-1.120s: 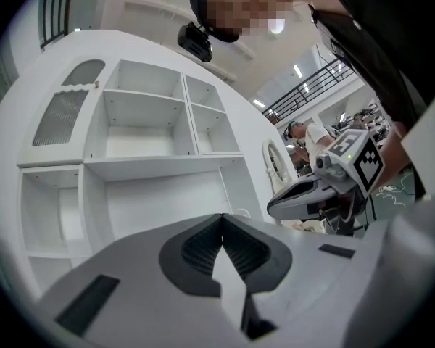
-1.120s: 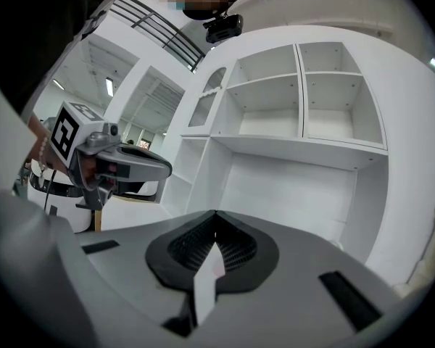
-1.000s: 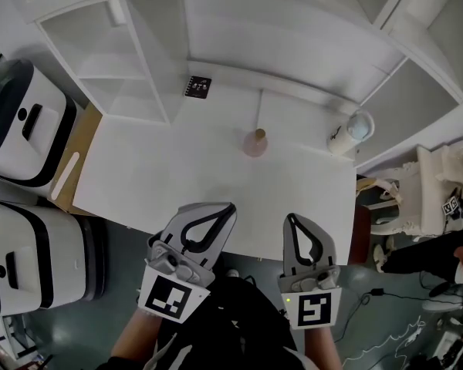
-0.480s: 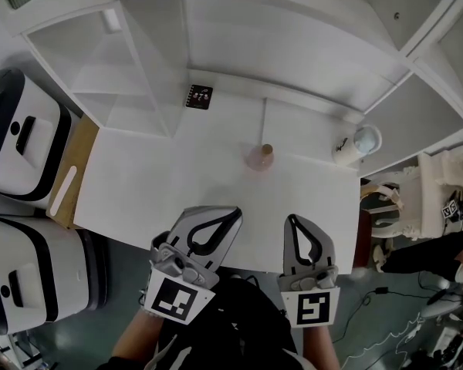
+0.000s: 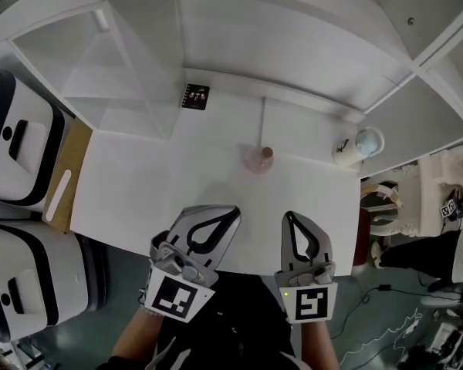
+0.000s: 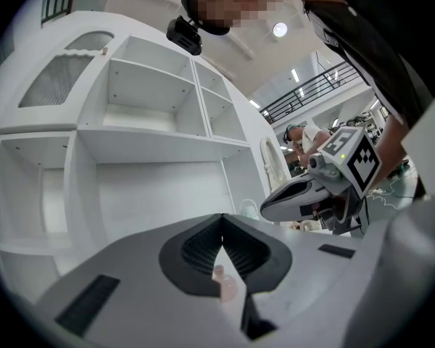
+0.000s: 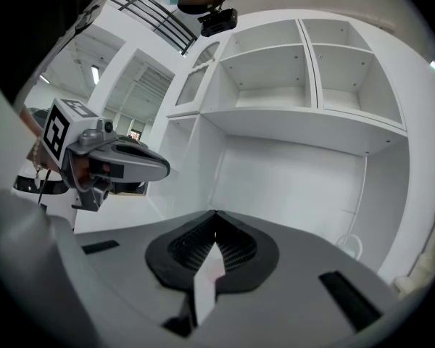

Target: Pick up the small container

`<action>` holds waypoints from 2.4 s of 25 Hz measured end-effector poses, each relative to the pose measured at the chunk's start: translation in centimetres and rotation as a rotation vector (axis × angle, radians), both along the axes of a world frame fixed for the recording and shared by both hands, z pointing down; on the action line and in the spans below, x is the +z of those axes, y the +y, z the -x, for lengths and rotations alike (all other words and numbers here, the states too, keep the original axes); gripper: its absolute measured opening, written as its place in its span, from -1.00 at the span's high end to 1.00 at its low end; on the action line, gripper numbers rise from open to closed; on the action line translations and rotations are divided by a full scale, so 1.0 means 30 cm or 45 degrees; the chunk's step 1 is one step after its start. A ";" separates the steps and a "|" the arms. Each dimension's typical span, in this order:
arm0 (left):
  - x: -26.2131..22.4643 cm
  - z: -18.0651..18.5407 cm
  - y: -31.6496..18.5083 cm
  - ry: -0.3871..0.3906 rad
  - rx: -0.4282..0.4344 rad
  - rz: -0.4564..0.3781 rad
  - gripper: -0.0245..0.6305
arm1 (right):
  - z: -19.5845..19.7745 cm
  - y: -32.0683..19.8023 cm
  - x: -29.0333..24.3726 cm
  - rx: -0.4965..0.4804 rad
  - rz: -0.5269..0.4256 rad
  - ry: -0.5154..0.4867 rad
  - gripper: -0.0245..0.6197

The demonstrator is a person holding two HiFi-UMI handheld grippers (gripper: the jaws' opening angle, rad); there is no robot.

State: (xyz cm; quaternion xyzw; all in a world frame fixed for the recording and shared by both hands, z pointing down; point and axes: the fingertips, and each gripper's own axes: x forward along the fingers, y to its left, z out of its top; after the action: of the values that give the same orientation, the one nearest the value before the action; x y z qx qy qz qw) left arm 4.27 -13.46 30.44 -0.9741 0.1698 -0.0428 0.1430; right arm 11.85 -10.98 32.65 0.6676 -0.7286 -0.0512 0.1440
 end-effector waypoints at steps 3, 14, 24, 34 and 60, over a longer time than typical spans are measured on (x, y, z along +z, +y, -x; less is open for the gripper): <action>0.005 -0.016 -0.015 -0.001 -0.016 0.001 0.93 | -0.018 -0.014 0.015 -0.016 0.007 -0.010 0.92; 0.035 -0.057 -0.042 -0.043 -0.119 0.007 0.93 | -0.099 -0.103 0.111 -0.105 0.081 -0.068 0.92; 0.060 -0.046 -0.068 -0.040 -0.229 0.059 0.92 | -0.177 -0.228 0.261 -0.147 0.186 -0.092 0.86; 0.088 -0.042 -0.075 -0.058 -0.304 0.070 0.93 | -0.211 -0.335 0.408 -0.193 0.301 -0.177 0.58; 0.136 0.015 -0.098 -0.084 -0.440 0.107 0.92 | -0.217 -0.555 0.648 -0.186 0.382 -0.205 0.42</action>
State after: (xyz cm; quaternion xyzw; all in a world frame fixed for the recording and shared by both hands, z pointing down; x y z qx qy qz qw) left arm 3.82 -16.41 34.52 -0.9337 0.3277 -0.1056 0.0980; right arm 18.35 -27.62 52.10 0.5860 -0.7837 0.1014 0.1792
